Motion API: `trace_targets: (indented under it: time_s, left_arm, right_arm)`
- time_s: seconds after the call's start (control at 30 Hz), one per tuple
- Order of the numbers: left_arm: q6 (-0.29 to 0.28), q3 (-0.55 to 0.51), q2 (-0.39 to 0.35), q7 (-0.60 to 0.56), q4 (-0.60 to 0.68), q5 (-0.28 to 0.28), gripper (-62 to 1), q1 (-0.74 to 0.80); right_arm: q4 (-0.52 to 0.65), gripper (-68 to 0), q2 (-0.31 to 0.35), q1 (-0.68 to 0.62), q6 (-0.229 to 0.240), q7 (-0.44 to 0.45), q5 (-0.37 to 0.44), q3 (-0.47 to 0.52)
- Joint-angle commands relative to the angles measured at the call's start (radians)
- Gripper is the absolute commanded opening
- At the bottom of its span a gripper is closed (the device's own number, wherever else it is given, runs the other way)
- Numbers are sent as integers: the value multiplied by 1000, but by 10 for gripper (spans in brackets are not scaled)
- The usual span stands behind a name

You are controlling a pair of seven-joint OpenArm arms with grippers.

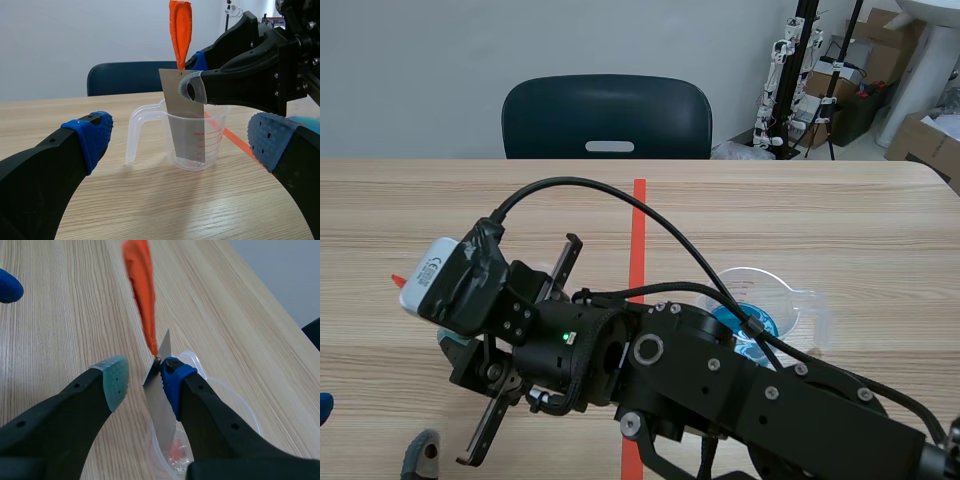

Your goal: Do the redox reaction experiment. lift the metal plate out of the left beaker

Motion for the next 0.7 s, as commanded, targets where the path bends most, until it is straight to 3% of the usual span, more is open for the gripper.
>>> trace_targets:
  time_s: [0.0, 0.17, 0.27, 0.43, 0.67]
  left_arm:
    - [-2, -2, -9, -13, 16, -7, -41, 8]
    - [-2, -2, -9, -13, 16, -7, -41, 8]
    - [-2, -2, -9, -13, 16, -7, -41, 8]
    - [-2, -2, -9, -13, 16, -7, -41, 8]
    - [-2, -2, -9, -13, 16, -7, -41, 8]
  right_arm:
    - [20, -535, -8, 19, -1, 8, 4, 0]
    - [20, -595, -8, 19, -5, 8, 4, 0]
    - [20, -599, -8, 19, -10, 8, 4, 3]
    - [20, -630, -5, 20, -59, 8, 5, 4]
    - [20, -642, -3, 20, -62, 8, 14, 32]
